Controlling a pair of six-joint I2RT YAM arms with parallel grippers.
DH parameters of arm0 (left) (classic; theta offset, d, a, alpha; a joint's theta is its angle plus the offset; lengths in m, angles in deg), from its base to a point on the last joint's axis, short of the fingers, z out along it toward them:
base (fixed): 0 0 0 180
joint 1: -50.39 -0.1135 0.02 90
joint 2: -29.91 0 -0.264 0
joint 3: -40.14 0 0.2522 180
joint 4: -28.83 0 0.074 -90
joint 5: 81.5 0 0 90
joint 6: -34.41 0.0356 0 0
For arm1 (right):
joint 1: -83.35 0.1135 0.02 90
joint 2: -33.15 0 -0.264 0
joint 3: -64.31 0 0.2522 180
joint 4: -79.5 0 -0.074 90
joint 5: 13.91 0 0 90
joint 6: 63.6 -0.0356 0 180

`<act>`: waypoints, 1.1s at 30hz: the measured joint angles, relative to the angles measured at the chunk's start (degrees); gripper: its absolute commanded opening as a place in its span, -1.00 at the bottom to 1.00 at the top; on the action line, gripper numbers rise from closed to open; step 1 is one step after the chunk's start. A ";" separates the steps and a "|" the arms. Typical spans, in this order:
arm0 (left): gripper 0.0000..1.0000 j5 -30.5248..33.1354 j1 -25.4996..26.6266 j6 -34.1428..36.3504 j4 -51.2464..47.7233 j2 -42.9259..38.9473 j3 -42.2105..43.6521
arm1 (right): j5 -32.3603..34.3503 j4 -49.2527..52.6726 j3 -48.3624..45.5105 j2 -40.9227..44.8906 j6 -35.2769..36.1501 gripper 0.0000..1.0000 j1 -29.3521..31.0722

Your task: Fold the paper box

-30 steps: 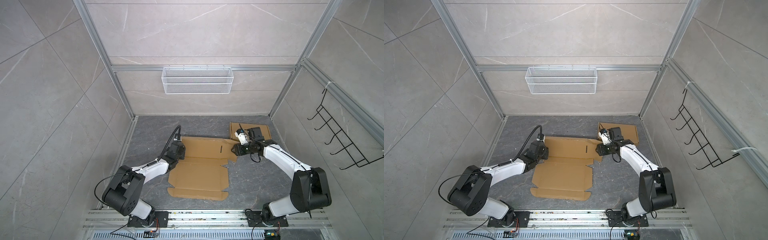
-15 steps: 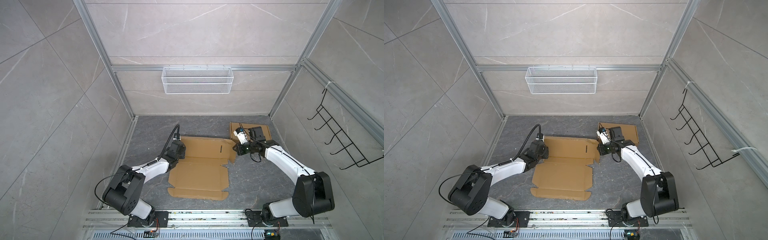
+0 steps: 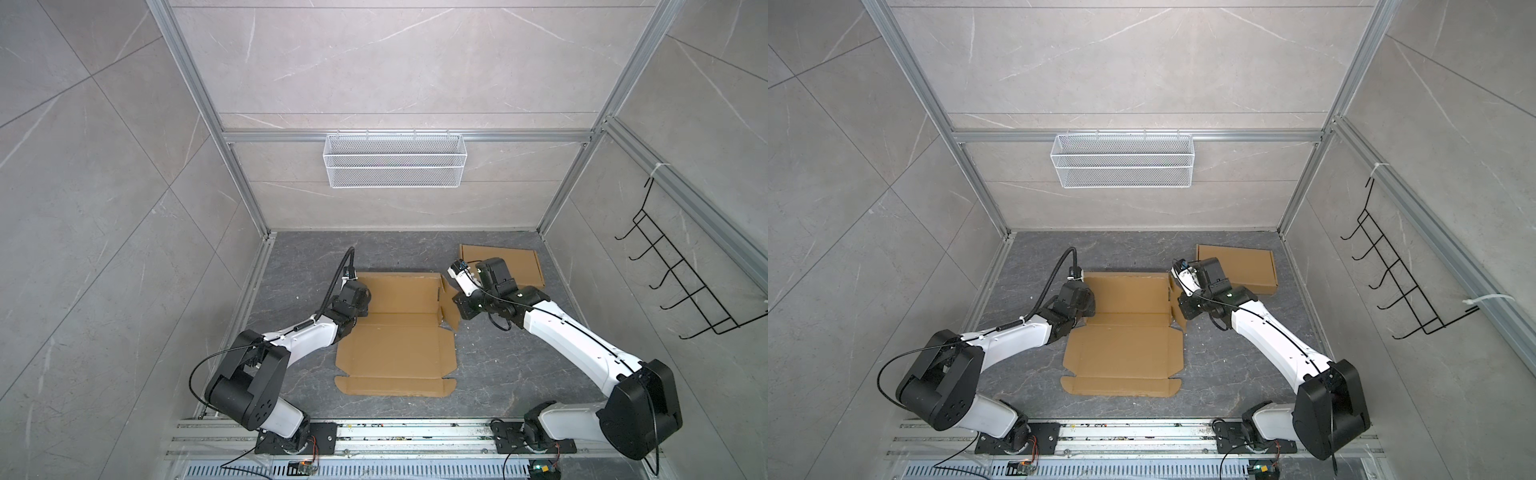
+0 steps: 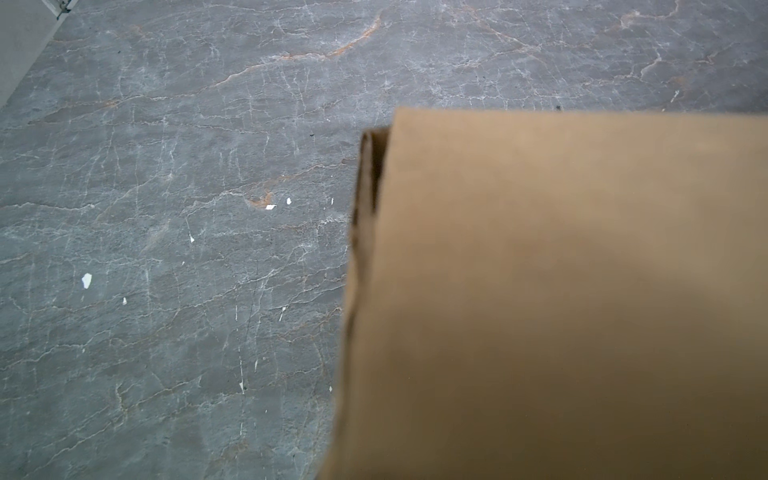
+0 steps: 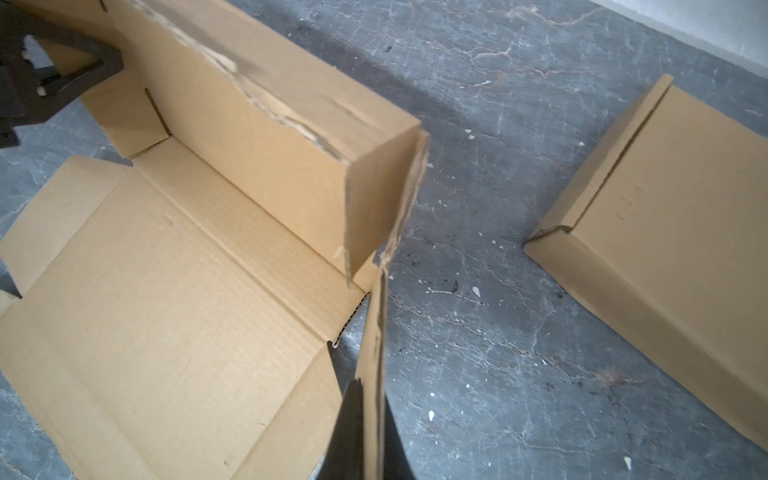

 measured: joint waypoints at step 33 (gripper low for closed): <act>-1.00 -2.27 1.57 7.96 17.11 -3.32 10.54 | 2.49 -26.27 -14.95 0.02 -15.10 0.02 6.16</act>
